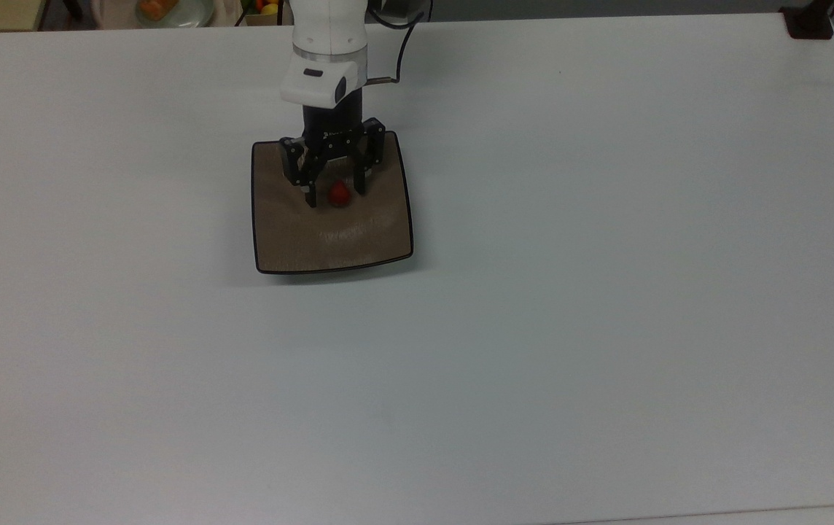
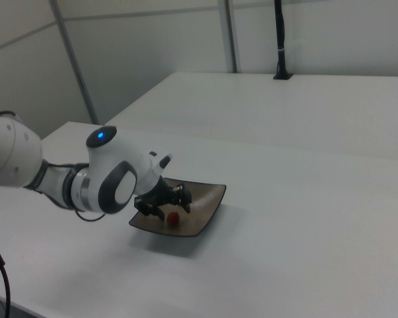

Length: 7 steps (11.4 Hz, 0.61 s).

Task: Strawberries on a ceramic plate
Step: 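Open the gripper to release the strawberry on the plate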

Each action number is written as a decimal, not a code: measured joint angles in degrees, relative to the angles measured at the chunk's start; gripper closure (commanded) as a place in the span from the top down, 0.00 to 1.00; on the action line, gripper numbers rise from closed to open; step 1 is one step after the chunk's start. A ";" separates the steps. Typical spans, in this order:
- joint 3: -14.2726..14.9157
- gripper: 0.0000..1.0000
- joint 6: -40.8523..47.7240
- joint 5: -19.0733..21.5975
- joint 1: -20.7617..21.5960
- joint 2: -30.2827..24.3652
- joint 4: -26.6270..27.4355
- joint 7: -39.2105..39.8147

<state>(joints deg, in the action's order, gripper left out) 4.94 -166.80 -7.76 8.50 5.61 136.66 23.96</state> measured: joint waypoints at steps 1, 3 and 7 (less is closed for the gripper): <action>-0.16 0.95 6.17 0.00 0.03 -0.40 -2.43 -0.05; -0.89 1.00 15.69 0.00 0.11 -1.36 -7.09 -0.91; -2.58 1.00 30.27 0.29 0.15 -3.15 -15.38 -5.17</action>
<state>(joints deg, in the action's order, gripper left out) 2.37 -136.53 -7.47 8.65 2.46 121.28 18.79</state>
